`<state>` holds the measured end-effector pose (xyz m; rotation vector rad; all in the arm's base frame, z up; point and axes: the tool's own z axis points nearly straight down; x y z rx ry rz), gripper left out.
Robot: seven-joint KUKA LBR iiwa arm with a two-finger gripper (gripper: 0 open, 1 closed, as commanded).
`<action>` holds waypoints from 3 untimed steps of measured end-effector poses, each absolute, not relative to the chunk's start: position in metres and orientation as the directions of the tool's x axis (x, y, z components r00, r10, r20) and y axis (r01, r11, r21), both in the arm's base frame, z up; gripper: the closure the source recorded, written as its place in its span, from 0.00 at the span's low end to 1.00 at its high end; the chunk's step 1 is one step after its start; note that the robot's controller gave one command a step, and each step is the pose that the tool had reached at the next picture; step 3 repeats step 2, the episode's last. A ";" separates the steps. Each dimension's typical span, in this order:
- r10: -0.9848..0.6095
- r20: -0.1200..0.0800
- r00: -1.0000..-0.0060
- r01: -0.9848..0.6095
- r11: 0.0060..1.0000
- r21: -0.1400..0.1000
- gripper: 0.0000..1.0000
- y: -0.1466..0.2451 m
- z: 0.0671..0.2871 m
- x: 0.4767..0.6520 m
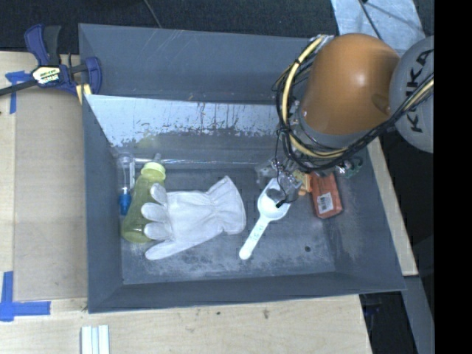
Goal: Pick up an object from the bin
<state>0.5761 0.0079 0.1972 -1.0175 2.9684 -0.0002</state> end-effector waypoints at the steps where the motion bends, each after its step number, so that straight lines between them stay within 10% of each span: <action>1: -0.613 -0.003 -0.790 -0.613 0.790 -0.001 1.00 0.008 0.197 0.576; 3: -0.611 0.002 -0.791 -0.611 0.791 0.004 1.00 -0.003 0.238 0.579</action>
Offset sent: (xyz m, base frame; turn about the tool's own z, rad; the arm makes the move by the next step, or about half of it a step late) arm 0.0083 -0.0230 0.0858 0.0064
